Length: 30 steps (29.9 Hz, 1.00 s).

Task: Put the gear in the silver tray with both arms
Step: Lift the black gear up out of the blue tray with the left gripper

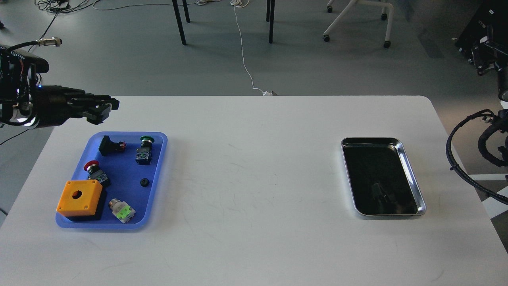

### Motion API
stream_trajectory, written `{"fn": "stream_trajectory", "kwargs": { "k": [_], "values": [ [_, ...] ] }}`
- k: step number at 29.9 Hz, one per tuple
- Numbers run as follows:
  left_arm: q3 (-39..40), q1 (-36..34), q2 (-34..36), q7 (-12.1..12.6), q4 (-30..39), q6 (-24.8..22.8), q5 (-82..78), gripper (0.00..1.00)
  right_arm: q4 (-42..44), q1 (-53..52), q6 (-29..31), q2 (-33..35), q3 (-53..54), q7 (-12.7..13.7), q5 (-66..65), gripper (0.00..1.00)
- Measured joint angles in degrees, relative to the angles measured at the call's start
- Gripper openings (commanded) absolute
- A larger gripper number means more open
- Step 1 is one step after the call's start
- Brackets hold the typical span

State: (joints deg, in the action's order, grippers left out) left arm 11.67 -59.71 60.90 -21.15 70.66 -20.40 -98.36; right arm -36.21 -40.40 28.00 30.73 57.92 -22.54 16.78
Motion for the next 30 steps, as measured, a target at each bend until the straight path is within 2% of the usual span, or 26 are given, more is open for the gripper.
{"fn": "stream_trajectory", "kwargs": {
  "k": [11, 18, 23, 30],
  "values": [
    [0.1, -5.8, -0.2, -0.1, 0.2, -2.9, 1.8, 0.22, -0.1, -0.4, 0.0, 0.0, 0.0, 0.0, 0.0, 0.99],
    [0.1, -11.0, -1.6, 0.6, 3.2, -6.1, 2.0, 0.22, -0.1, -0.8, 0.0, -0.1, 0.0, 0.0, 0.0, 0.99],
    [-0.1, -13.8, -5.6, 1.1, 4.5, -7.4, 2.0, 0.22, -0.1, -0.8, 0.0, -0.1, -0.2, 0.0, 0.0, 0.99],
    [-0.5, -16.1, -17.4, 4.3, 4.8, -7.6, 1.6, 0.22, -0.1, -0.7, 0.0, -0.1, -0.3, 0.0, 0.0, 0.99]
  ]
}}
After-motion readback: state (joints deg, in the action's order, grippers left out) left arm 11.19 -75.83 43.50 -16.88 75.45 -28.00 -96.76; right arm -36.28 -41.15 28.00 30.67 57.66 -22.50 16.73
